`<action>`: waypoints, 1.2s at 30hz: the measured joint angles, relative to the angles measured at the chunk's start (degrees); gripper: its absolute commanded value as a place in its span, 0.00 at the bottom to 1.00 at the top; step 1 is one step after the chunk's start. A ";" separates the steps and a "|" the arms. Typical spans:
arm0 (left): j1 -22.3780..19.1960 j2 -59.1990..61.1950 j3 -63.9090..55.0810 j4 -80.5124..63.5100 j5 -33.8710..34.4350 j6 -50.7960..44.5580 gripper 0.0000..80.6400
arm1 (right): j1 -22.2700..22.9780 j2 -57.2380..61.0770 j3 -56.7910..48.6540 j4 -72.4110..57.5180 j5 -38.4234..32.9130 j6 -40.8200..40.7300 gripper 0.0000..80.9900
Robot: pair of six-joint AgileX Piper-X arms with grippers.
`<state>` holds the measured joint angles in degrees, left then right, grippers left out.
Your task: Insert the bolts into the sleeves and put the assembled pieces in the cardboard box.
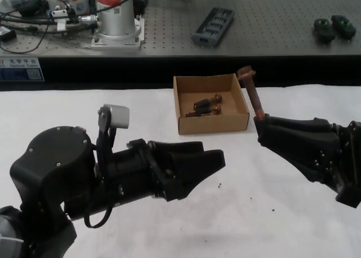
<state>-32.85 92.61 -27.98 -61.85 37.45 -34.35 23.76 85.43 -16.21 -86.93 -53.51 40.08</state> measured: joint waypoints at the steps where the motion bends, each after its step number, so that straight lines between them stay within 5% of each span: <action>1: 0.00 0.00 0.12 0.00 0.00 0.00 0.59 | 0.00 0.04 0.00 -0.11 -0.17 0.17 0.17; 19: 0.00 0.00 0.23 -5.62 -0.28 0.04 0.59 | 0.00 0.04 -0.11 0.54 0.54 -1.47 0.17; 36: 0.00 0.00 0.23 -6.55 -1.67 -3.65 0.58 | -6.12 7.04 -25.35 46.08 1.66 -13.26 0.17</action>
<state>-32.85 92.61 -27.75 -68.39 35.78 -38.00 17.65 92.47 -41.56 -40.85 -51.85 26.82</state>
